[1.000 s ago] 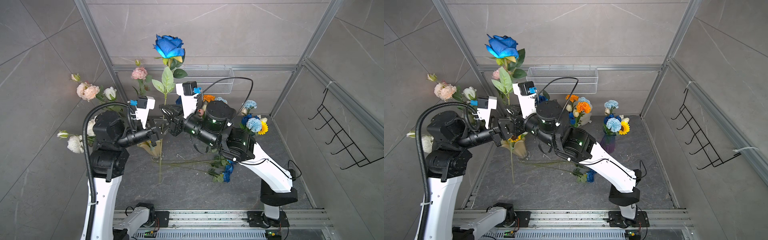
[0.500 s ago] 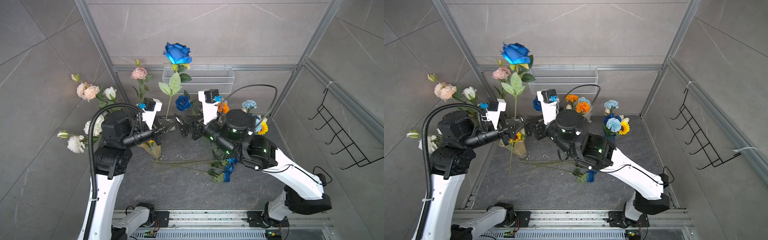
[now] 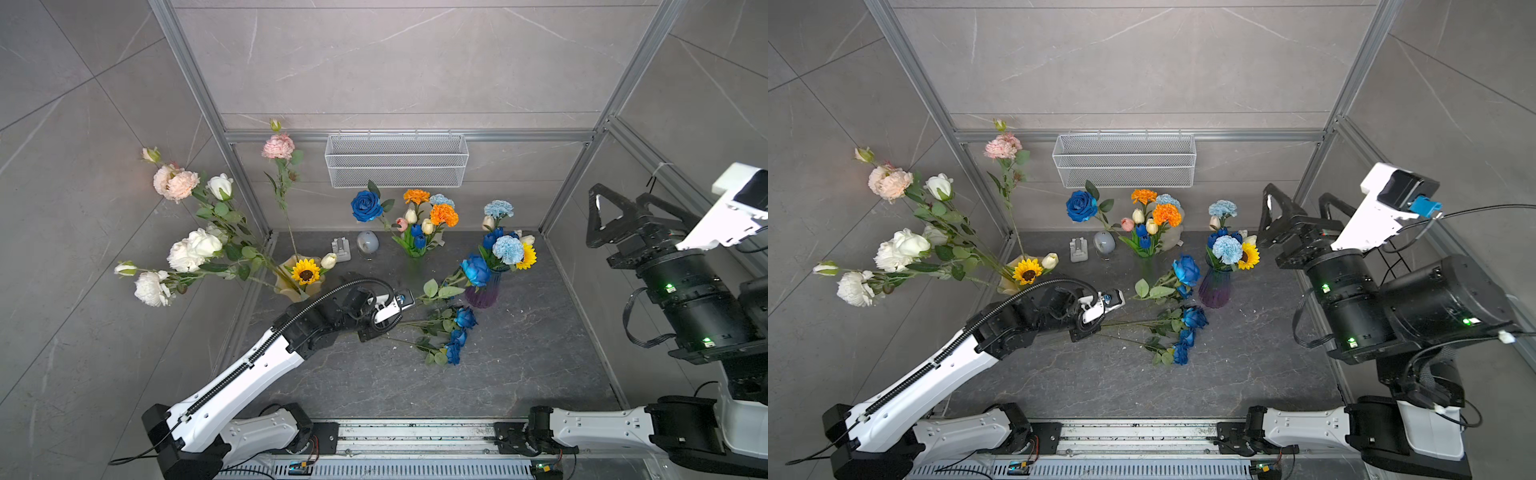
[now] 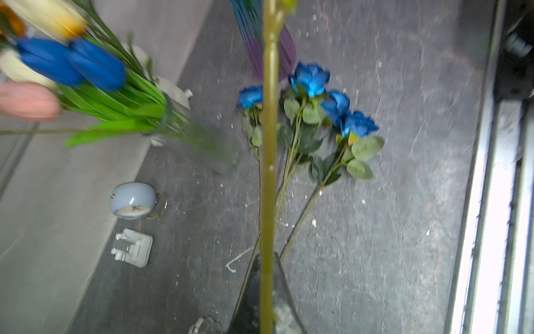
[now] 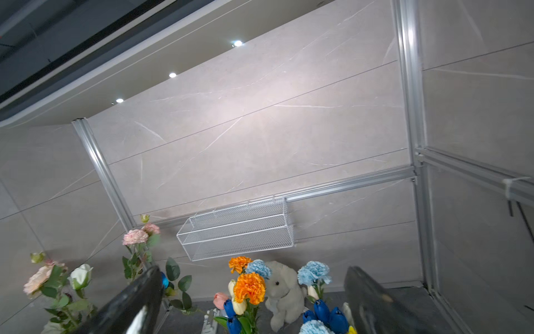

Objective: Pick out blue flowers from the vase
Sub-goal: Place the flower at the center of the board.

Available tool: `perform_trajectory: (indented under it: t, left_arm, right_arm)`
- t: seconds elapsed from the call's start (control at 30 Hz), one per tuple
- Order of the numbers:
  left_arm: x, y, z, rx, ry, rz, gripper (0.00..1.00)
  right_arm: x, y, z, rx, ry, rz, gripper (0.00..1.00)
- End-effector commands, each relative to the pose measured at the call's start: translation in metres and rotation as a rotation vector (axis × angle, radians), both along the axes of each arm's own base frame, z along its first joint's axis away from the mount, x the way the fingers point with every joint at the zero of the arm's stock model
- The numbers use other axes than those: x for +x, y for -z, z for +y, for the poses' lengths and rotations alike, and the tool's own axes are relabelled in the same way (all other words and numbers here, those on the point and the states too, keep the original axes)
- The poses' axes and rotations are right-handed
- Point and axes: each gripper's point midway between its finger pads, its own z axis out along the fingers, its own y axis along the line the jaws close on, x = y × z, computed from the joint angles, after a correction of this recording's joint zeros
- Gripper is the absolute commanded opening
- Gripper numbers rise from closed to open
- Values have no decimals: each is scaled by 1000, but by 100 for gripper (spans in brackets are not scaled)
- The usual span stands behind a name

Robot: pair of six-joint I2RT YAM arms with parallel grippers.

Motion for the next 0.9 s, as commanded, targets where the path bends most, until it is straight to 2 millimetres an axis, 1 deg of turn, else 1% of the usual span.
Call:
perform_trajectory:
  t: [0.0,0.03,0.13,0.2,0.27,0.37,0.43,0.47,0.53,0.63,0.7,0.77,0.8,0.83,0.87]
  left_arm:
    - [6,27,-4,105,3,-90,0]
    - [5,41,-8,122,18,-91,0]
    - [11,72,-20,152,42,-102,0]
    - [19,85,-26,165,46,-127,0]
    - [24,96,-33,165,65,-153,0]
    - [38,107,-38,161,45,-169,0]
    - [49,116,-40,138,16,-142,0]
    - [52,120,-42,136,13,-135,0]
    - [61,132,-43,152,-7,-127,0]
    - [68,152,-44,173,-17,-108,7]
    - [68,162,-45,180,-12,-95,12]
    - [70,169,-45,187,-5,-98,17]
    - [71,172,-44,195,-3,-98,22]
    - [72,175,-42,203,-4,-96,34]
    - [74,177,-39,207,-13,-94,49]
  right_arm:
    - [24,32,50,-277,73,89,100]
    - [27,34,59,-304,72,94,100]
    - [36,42,84,-390,61,116,100]
    - [44,50,102,-452,30,138,100]
    - [58,71,127,-534,-39,191,100]
    - [90,111,154,-584,-129,307,100]
    - [114,132,170,-579,-174,341,100]
    - [122,139,177,-571,-198,348,100]
    - [142,155,184,-547,-223,378,100]
    - [161,168,187,-538,-229,415,100]
    - [169,170,190,-530,-237,419,100]
    - [175,172,189,-535,-237,424,100]
    - [178,172,188,-535,-235,428,100]
    - [181,175,188,-539,-237,437,100]
    - [183,175,188,-542,-239,441,100]
